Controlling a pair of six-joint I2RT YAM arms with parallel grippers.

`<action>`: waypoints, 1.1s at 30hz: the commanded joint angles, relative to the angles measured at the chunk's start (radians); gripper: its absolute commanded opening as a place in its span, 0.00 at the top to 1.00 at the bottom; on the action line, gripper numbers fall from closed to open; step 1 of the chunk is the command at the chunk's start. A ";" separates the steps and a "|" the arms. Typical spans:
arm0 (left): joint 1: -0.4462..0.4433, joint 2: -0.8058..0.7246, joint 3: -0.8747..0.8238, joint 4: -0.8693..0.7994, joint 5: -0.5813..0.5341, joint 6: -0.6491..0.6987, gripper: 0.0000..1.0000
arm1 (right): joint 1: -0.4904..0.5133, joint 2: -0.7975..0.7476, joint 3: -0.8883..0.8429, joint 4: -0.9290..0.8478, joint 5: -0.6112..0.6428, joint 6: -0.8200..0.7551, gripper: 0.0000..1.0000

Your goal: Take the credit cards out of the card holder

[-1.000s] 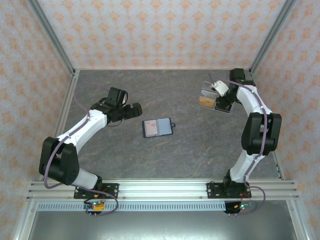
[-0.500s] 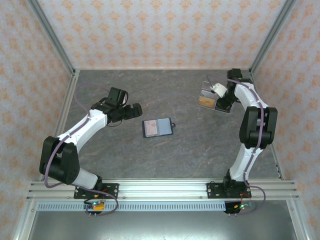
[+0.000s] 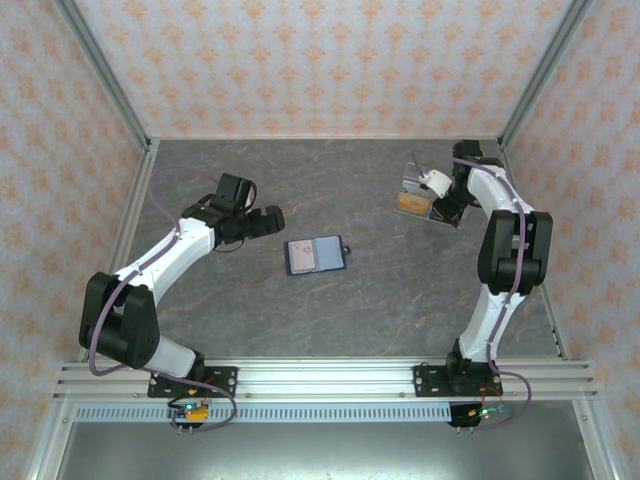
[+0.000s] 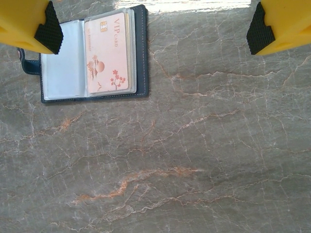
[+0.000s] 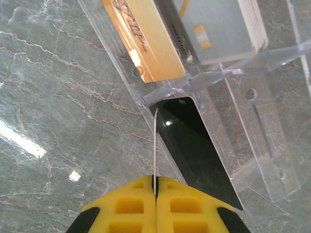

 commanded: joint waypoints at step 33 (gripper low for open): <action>-0.001 0.018 -0.015 -0.013 -0.026 0.004 0.00 | 0.050 -0.007 0.012 0.030 -0.047 0.021 1.00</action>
